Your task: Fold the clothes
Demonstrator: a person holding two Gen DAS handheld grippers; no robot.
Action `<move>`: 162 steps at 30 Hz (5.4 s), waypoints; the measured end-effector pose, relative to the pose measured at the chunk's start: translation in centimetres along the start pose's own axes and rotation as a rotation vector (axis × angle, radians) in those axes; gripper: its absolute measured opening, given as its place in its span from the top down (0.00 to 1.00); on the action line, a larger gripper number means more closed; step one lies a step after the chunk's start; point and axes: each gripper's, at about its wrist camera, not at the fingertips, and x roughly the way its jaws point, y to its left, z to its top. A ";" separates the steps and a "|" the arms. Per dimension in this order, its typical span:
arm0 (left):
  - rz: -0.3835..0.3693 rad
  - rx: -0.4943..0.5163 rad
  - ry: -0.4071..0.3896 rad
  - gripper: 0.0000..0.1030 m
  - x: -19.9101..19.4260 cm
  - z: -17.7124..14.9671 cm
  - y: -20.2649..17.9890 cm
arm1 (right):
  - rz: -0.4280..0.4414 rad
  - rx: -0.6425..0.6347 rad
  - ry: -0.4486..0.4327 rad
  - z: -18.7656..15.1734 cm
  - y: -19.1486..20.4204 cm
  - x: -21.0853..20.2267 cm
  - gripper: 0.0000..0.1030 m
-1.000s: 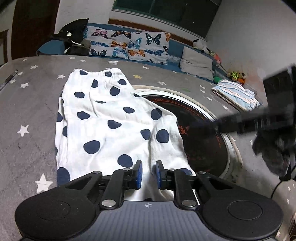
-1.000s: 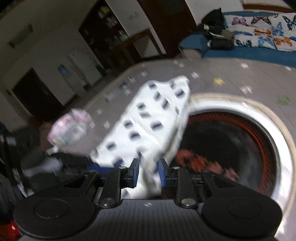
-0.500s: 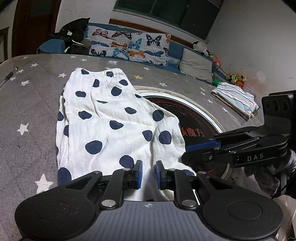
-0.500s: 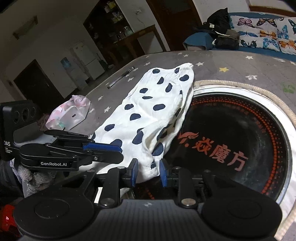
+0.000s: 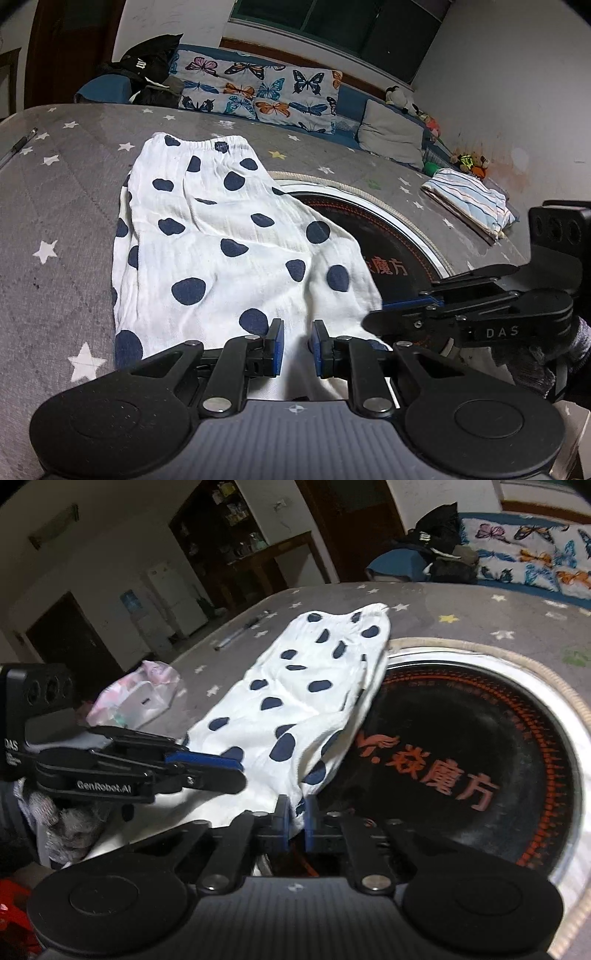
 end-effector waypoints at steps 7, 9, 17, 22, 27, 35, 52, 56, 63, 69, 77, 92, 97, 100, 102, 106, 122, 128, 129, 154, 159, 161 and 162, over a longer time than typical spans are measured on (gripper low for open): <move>0.052 0.033 -0.013 0.64 -1.2 0.0 0.5 | -0.096 -0.041 0.008 -0.2 0.8 -2.0 0.95; 0.061 0.029 -0.018 0.67 -1.6 -0.1 1.4 | -0.121 -0.044 0.038 -0.6 0.6 -1.5 0.95; 0.133 0.014 -0.043 0.72 -2.6 1.6 2.7 | -0.161 -0.090 0.071 -0.9 1.6 -1.1 0.93; 0.194 0.094 -0.058 0.71 -0.9 2.9 1.0 | -0.160 -0.086 0.074 -0.9 1.5 -0.9 0.91; 0.289 0.052 -0.083 0.69 0.2 3.9 2.0 | -0.166 -0.097 0.074 -0.9 1.5 -1.0 0.89; 0.341 0.111 -0.080 0.89 2.2 4.8 2.7 | -0.165 -0.099 0.068 -1.1 1.5 -1.0 0.88; 0.388 0.088 -0.133 0.83 0.6 5.5 4.0 | -0.202 -0.144 0.058 -0.7 2.2 -2.2 0.83; 0.318 0.151 -0.152 0.83 -1.6 4.2 1.5 | -0.195 -0.169 -0.001 1.0 3.1 -2.9 0.83; 0.114 0.201 0.008 0.83 -1.4 -0.5 -2.2 | -0.151 -0.199 0.015 3.7 4.0 1.5 0.83; 0.089 0.267 0.017 0.83 -2.0 -2.6 -3.8 | -0.165 -0.210 0.035 6.5 3.1 5.8 0.83; 0.054 0.224 0.007 0.83 -2.2 -3.1 -2.9 | -0.250 -0.233 0.034 10.9 0.3 11.6 0.83; 0.028 0.191 -0.001 0.82 -2.5 -3.4 -2.4 | -0.219 -0.354 0.045 14.9 2.0 14.7 0.66; 0.022 0.167 -0.006 0.82 -2.5 -3.4 -2.1 | -0.231 -0.439 0.071 15.4 3.8 17.8 0.64; 0.020 0.155 -0.012 0.82 -2.6 -3.5 -2.1 | -0.240 -0.392 0.057 16.6 3.9 18.2 0.63; 0.015 0.150 -0.015 0.82 -2.7 -3.6 -2.0 | -0.241 -0.385 0.047 17.0 4.1 17.5 0.63; 0.010 0.121 -0.019 0.76 -3.1 -3.4 -1.5 | -0.202 -0.381 0.059 16.5 4.4 13.5 0.63; 0.169 0.138 -0.051 0.73 -5.4 -3.8 0.8 | -0.151 -0.342 0.166 1.3 6.2 2.5 0.63; 0.156 0.163 -0.085 0.73 -8.1 -4.6 -0.4 | -0.134 -0.366 0.117 0.5 8.3 0.2 0.63; 0.148 0.175 -0.081 0.73 -8.3 -5.0 -0.8 | -0.109 -0.377 0.117 0.1 9.1 -0.1 0.63; 0.149 0.247 -0.069 0.72 -11.7 -10.6 -3.6 | -0.033 -0.520 0.198 -6.7 15.6 -1.3 0.63; 0.138 0.254 -0.105 0.72 -13.2 -10.8 -4.3 | -0.026 -0.511 0.142 -6.0 16.4 -3.5 0.63; 0.132 0.268 -0.096 0.72 -13.5 -11.4 -4.8 | -0.007 -0.514 0.131 -6.2 16.9 -3.9 0.63; 0.129 0.274 -0.091 0.72 -13.6 -11.7 -5.0 | 0.001 -0.517 0.131 -6.4 17.2 -3.9 0.63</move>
